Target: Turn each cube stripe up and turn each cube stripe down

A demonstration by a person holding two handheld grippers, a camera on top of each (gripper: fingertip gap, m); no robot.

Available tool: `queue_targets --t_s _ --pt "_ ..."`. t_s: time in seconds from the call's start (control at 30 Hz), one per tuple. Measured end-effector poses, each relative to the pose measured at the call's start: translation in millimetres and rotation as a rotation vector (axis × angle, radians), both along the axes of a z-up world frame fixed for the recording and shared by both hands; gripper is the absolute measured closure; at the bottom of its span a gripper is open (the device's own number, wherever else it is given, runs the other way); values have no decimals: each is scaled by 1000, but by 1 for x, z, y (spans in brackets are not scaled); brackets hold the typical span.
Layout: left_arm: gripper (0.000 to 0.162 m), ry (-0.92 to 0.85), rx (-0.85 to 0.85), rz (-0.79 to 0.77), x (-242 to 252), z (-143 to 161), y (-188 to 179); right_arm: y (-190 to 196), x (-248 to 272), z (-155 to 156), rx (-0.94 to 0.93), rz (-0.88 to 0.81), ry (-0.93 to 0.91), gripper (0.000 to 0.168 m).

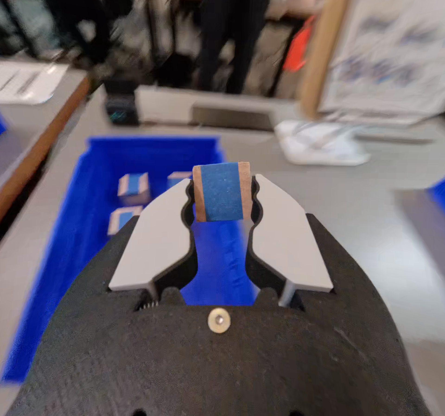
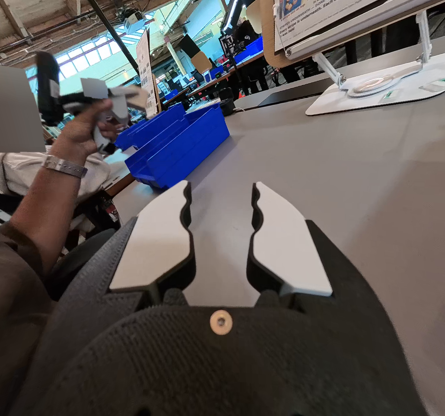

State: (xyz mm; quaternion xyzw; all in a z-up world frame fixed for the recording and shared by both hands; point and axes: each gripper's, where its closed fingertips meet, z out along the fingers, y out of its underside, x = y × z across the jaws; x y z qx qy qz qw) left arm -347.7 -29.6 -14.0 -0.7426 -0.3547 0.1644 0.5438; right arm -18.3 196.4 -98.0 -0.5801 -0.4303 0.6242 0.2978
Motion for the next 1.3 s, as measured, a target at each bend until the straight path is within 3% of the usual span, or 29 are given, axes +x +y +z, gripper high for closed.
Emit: queue_targets --t_s 0.07,0.13,0.27,0.37,0.43,0.57,0.7,0.77,0.93,1.03,1.1,1.2,1.3 --pt "116 35 168 -198 45 39 37 -3 -2 -1 -13 19 -1 119" --pt "116 36 253 -410 94 53 71 -7 -3 -1 -24 36 1 116" --pt "116 -55 409 -745 176 41 125 -20 -2 14 -8 84 67 112" --pt "116 -150 548 -1022 236 17 154 -34 1 27 -108 169 132 111" --pt "116 -269 645 -1113 265 -1 167 -40 2 31 -189 221 149 109" --pt "117 -515 793 -1203 301 -17 180 -45 4 38 -254 261 188 105" --pt "117 -530 750 -1283 329 -28 184 -50 5 42 -254 273 215 105" --pt "117 -527 747 -1292 339 -32 185 -54 5 39 -234 287 201 124" --pt "117 -546 792 -1314 343 -26 181 -54 7 44 -170 279 227 124" --pt "111 -517 769 -1245 335 -29 183 -43 10 51 -160 247 264 124" --pt "107 -510 774 -1177 322 -30 185 -18 16 63 -86 184 292 125" --pt "107 -525 760 -1137 310 -36 185 64 29 90 29 -29 250 125" --pt "113 -519 736 -1153 312 -40 185 157 33 75 74 -182 -113 125"
